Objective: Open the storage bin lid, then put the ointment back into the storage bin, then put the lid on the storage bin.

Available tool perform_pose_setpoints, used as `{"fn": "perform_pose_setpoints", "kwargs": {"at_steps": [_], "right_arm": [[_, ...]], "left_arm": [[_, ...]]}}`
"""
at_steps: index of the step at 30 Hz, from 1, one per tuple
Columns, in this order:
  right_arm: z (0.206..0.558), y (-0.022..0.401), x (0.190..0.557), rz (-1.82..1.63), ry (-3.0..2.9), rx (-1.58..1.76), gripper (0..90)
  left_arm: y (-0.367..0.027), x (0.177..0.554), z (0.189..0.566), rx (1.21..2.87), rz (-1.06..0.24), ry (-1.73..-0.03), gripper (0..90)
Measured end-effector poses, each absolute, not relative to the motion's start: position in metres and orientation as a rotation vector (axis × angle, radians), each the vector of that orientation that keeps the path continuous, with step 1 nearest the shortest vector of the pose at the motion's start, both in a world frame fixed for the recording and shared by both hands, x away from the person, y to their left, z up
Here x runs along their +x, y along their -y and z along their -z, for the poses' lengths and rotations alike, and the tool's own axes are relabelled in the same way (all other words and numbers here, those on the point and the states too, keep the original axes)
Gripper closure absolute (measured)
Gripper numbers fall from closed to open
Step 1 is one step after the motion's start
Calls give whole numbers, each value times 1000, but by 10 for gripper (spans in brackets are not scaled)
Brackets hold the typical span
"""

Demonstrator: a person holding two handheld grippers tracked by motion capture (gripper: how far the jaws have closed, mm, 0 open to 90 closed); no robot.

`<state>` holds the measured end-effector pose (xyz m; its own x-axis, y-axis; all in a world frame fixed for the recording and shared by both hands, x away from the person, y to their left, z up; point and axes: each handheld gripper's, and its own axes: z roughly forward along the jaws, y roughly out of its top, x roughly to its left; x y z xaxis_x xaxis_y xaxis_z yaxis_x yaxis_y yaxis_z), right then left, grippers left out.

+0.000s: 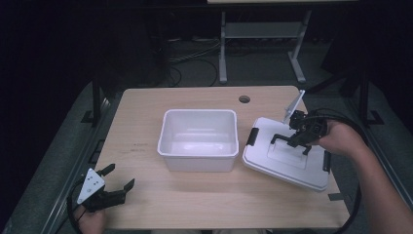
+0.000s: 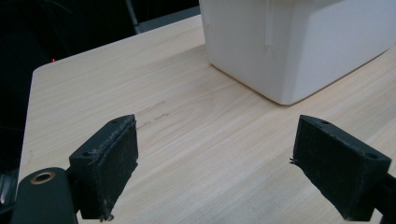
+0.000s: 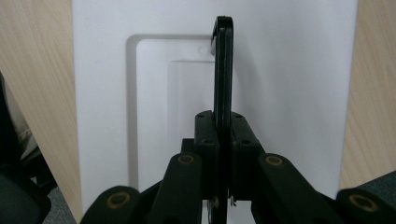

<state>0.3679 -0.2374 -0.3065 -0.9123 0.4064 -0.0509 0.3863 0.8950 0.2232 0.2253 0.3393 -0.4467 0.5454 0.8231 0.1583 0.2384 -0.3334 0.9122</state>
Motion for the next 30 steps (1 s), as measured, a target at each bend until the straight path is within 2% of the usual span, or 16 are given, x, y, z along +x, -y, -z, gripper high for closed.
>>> {"fn": "perform_pose_setpoints", "kwargs": {"at_steps": [30], "right_arm": [[253,225,361,-318,-2943,534,840]], "left_arm": [[-340,224,446,1850,-791,-869,135]]}}
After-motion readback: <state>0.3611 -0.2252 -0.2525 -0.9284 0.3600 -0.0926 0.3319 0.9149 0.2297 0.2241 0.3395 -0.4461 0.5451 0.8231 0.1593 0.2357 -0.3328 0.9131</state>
